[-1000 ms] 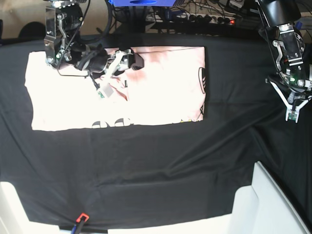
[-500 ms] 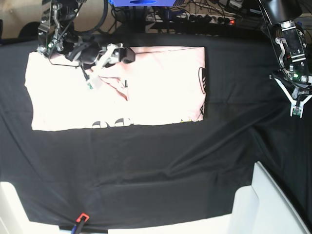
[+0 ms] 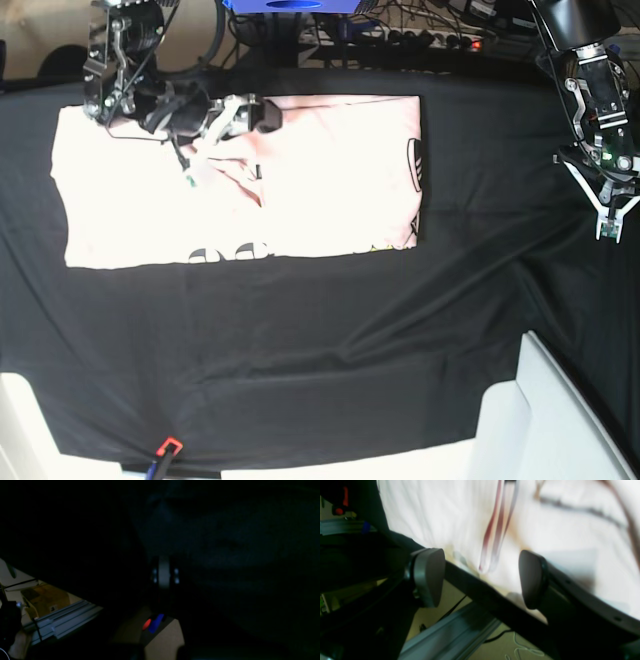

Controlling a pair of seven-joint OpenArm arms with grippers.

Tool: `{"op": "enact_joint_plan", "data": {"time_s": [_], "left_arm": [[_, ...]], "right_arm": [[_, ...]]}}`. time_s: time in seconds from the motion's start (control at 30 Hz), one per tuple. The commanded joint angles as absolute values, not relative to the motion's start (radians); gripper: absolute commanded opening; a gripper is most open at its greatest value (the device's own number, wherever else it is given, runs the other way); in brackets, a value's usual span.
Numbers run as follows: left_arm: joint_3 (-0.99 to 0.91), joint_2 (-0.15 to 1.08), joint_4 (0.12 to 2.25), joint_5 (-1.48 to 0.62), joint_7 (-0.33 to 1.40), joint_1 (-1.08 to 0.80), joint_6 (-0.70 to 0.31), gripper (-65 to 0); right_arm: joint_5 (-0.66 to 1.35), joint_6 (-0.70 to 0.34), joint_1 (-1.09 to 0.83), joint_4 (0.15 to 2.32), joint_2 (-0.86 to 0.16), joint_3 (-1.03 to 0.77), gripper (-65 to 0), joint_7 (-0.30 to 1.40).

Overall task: Fold the T-shirt properly
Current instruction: 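Grasp the folded band's end with the right gripper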

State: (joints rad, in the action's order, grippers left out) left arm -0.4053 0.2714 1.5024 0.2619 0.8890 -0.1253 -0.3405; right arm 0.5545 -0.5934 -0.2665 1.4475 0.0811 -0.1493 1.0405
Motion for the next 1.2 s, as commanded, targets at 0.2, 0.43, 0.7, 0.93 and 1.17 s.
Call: {"op": "enact_joint_plan", "data": {"time_s": [0.2, 0.43, 0.7, 0.93, 1.17], "left_arm": [[-0.41, 0.289, 1.518, 0.272, 0.88, -0.117, -0.331, -65.0], [-0.41, 0.289, 1.518, 0.272, 0.88, -0.117, -0.331, -65.0], [-0.41, 0.289, 1.518, 0.272, 0.88, -0.117, -0.331, -65.0], [-0.41, 0.289, 1.518, 0.272, 0.88, -0.117, -0.331, -65.0], [-0.407, 0.286, 1.518, 0.272, 0.88, -0.117, -0.331, -65.0]], "right_arm": [[0.576, -0.602, -0.203, 1.392, 0.085, -0.148, -21.8, 1.03], [0.576, -0.602, -0.166, 1.307, 0.085, -0.148, -49.0, 1.03], [0.576, -0.602, -0.171, 1.297, 0.084, -0.15, -64.7, 1.04], [0.576, -0.598, -0.197, 1.376, 0.082, -0.156, -64.7, 1.121], [0.57, -0.598, -0.206, 1.42, 0.082, -0.156, -64.7, 1.135]]}}
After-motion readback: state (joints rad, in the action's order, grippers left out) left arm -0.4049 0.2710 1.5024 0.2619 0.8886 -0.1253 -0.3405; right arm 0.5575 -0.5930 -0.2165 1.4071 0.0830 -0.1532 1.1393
